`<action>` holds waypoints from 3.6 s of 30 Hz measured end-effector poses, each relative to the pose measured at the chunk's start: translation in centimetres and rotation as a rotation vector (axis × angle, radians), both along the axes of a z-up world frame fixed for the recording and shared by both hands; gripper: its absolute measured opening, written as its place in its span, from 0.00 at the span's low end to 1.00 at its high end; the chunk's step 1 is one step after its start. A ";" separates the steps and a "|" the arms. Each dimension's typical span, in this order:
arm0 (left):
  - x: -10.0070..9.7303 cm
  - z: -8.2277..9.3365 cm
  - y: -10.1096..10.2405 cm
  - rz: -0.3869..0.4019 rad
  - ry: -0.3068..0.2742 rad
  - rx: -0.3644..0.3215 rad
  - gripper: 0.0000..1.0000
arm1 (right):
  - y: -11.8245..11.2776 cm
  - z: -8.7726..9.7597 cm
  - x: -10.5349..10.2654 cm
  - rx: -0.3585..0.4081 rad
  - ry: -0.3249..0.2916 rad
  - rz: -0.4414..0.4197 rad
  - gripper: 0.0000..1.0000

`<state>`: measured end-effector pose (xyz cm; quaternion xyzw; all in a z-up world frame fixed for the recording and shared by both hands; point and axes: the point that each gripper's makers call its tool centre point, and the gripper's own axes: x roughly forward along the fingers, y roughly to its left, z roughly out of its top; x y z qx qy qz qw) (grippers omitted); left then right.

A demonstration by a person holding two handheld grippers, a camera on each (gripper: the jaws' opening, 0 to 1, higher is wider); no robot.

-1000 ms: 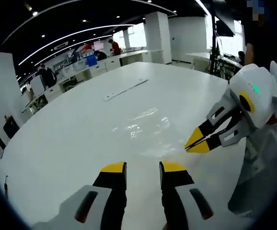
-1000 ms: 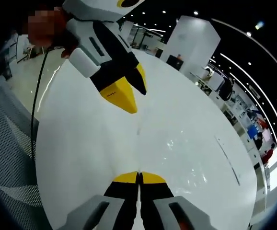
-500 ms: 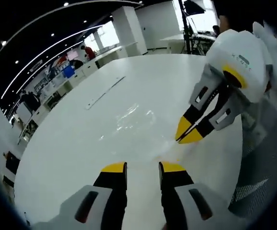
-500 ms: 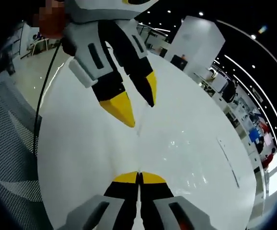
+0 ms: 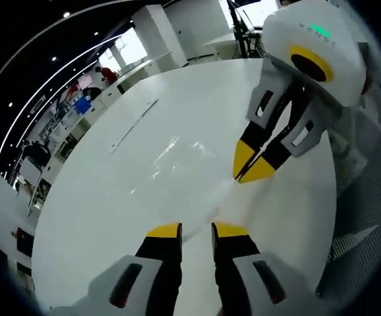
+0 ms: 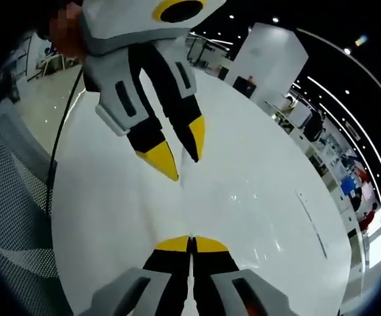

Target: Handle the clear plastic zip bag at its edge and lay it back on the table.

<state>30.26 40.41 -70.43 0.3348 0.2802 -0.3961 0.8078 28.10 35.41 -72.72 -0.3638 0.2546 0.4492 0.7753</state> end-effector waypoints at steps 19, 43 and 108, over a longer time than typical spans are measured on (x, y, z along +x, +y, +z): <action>-0.6 -0.8 0.4 -0.003 0.007 0.021 0.01 | -0.2 0.8 0.7 0.015 -0.019 -0.011 0.00; -0.7 0.4 -0.4 -0.025 -0.025 0.004 0.00 | 1.4 3.5 0.6 0.125 -0.041 0.041 0.11; -1.6 0.7 -1.7 -0.125 -0.030 0.030 0.00 | 3.9 2.6 -0.3 -0.016 -0.058 0.217 0.00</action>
